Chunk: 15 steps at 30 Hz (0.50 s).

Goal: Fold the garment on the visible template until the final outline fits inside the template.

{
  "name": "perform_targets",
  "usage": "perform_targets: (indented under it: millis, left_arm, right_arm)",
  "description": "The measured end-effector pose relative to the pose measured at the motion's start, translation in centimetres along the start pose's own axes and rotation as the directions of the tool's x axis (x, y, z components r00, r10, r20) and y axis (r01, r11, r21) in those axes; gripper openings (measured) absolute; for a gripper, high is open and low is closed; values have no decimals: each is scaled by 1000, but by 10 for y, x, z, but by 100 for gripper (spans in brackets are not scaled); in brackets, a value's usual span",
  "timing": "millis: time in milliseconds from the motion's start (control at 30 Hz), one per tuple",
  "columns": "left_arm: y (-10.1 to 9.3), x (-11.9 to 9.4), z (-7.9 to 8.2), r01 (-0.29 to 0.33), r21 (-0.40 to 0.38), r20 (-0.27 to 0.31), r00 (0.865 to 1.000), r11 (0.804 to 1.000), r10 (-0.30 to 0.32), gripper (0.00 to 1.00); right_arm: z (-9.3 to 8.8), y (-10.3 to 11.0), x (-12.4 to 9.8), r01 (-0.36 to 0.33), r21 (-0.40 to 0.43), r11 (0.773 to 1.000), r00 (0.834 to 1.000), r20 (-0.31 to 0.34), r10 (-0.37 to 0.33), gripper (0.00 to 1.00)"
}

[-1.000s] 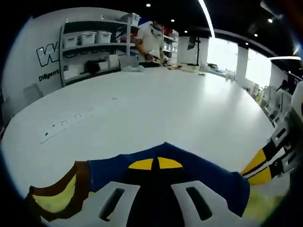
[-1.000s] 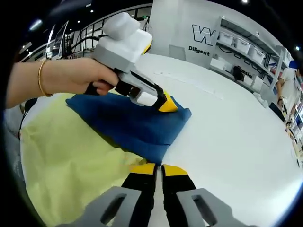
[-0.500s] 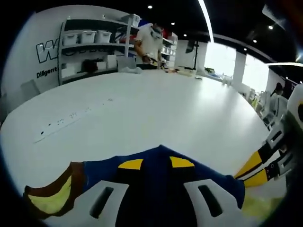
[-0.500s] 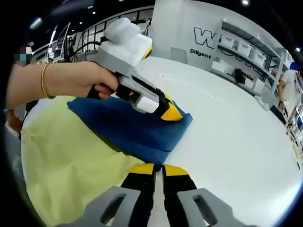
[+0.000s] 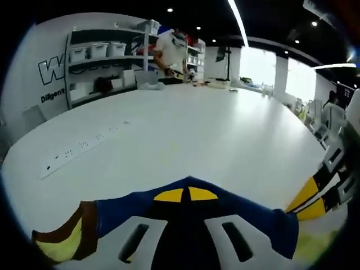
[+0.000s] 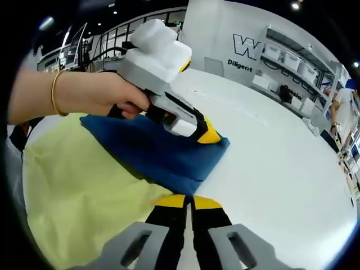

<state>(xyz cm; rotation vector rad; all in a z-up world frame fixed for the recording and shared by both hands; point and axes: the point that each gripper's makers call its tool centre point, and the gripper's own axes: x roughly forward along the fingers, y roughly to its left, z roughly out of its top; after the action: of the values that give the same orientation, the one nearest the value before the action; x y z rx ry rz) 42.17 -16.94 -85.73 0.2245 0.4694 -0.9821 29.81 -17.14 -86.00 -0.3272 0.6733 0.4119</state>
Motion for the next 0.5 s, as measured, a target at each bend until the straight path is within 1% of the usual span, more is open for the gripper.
perform_targets:
  millis: [67,100,133,167,233,267,300,367,433,467,500]
  left_arm:
    - [-1,1,0,15,-34,7,1000,999,-15,4]
    - [-1,1,0,15,-31,7,1000,999,-15,3]
    - [0,1,0,10,-26,8,1000,1000,-9,3]
    - [4,1,-1,-14,-21,2,1000,1000,14,3]
    - [6,2,0,-21,-15,5,1000,1000,21,3]
    - [11,2,0,-37,-25,4,999,999,37,3]
    - [11,2,0,-36,-27,6,999,999,36,3]
    - [17,2,0,-59,-24,4,998,998,60,3]
    - [20,2,0,-65,-28,3,998,998,65,3]
    - [23,1,0,-82,-28,-2,997,996,82,3]
    - [23,1,0,-80,-22,-2,997,997,80,3]
  right_arm:
    - [2,0,0,4,-10,1000,1000,2,-4,0]
    - [1,-1,0,7,-13,1000,1000,0,-7,0]
    - [1,-1,0,6,-12,1000,1000,-3,-6,0]
    - [1,-1,0,7,-9,1000,1000,-4,-7,0]
    - [0,-2,-1,9,1,1000,1000,-6,-9,0]
    - [0,-2,-1,11,1,1000,1000,-7,-11,0]
    - [-1,-2,-1,10,0,1000,1000,-11,-10,0]
    - [-1,-2,-1,9,11,1000,1000,-10,-9,0]
    - [-1,-1,-2,6,14,1000,1000,-17,-5,0]
    - [-1,-1,-3,7,22,1000,1000,-18,-6,0]
    - [-1,0,-3,6,21,1000,1000,-20,-5,0]
